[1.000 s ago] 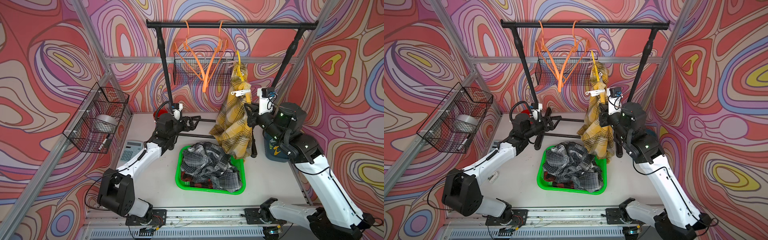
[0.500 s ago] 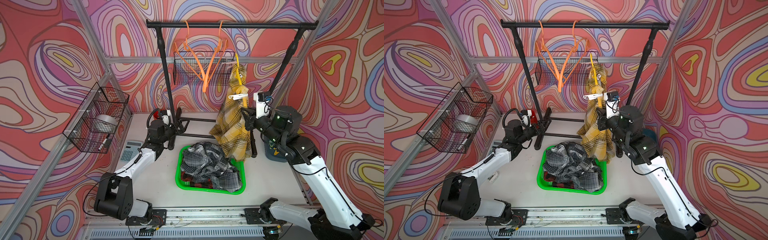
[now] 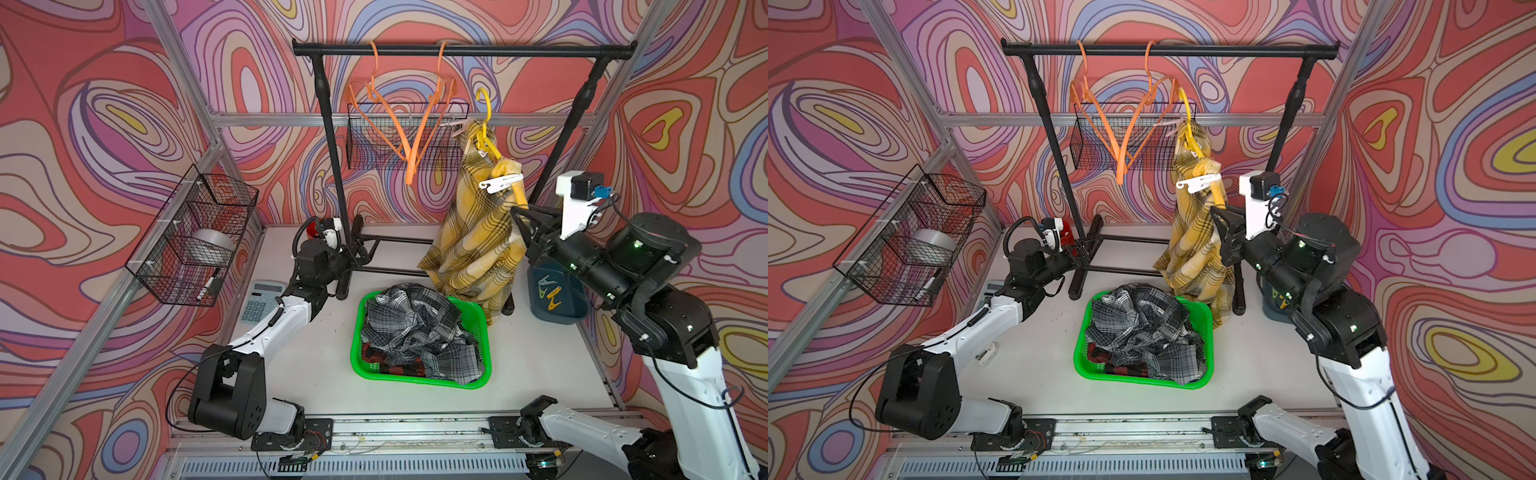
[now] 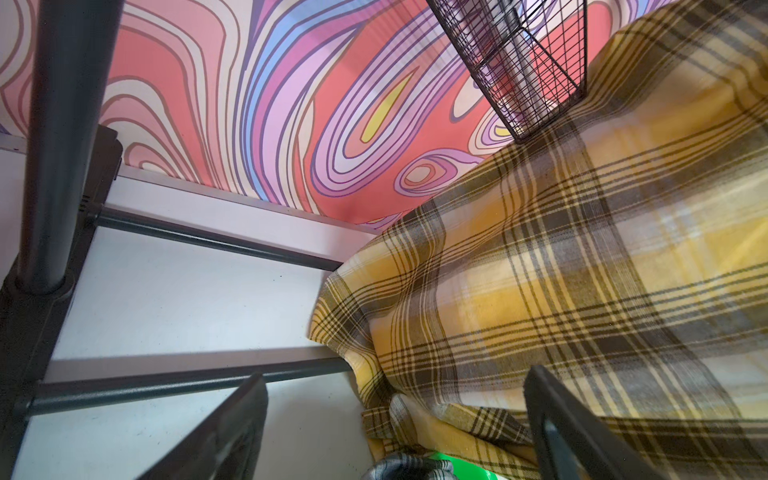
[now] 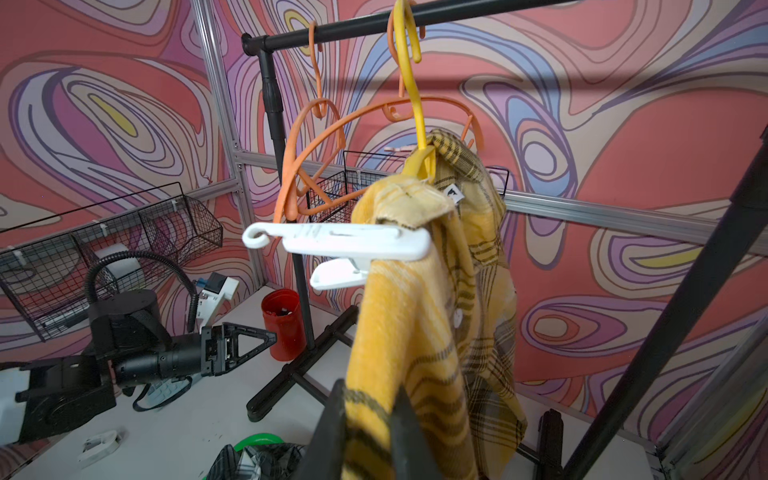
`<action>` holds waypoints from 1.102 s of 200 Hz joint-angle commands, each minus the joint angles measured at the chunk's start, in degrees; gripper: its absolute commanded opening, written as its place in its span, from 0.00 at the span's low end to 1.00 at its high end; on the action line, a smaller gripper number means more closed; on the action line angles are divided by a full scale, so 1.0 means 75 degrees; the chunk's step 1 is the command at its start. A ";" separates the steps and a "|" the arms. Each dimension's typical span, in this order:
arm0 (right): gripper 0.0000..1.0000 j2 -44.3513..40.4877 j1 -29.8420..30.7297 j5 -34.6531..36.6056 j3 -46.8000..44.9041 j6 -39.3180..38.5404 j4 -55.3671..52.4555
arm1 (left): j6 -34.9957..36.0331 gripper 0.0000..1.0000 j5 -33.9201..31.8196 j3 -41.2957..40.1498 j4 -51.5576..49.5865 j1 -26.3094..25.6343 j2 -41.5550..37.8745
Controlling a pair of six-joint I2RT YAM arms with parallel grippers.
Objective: Remove the clothespins securing long-sleeve shirts to the hanger
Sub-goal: Place the long-sleeve shirt at the bin.
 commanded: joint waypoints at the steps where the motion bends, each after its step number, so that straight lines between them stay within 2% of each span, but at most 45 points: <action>1: 0.00 -0.0199 0.0019 -0.0419 -0.0006 0.0081 -0.0269 | -0.0050 0.91 0.0106 0.0285 0.0295 -0.0014 0.0033; 56: 0.00 -0.0537 0.0021 -0.0629 -0.1055 0.0292 -0.0523 | 0.0078 0.91 -0.0032 0.0193 0.0108 0.0002 -0.0152; 107: 0.00 -0.0520 0.0019 -0.1740 -0.2502 0.0556 0.0048 | 0.0132 0.91 -0.0273 -0.0216 -0.0185 0.0173 -0.0475; 140: 0.00 -0.0149 0.0019 -0.2514 -0.3021 0.0699 0.0769 | -0.0142 0.90 -0.0542 -0.0951 -0.0289 0.0518 -0.0753; 178: 0.00 0.0609 0.0141 -0.3571 -0.2579 0.0691 0.1348 | -0.0320 0.90 -0.0620 -0.1690 -0.0148 0.0750 -0.1175; 220: 0.00 0.1760 0.1007 -0.3540 -0.1112 0.0125 0.1190 | -0.0055 0.91 -0.0786 -0.1889 -0.0506 0.0851 -0.1496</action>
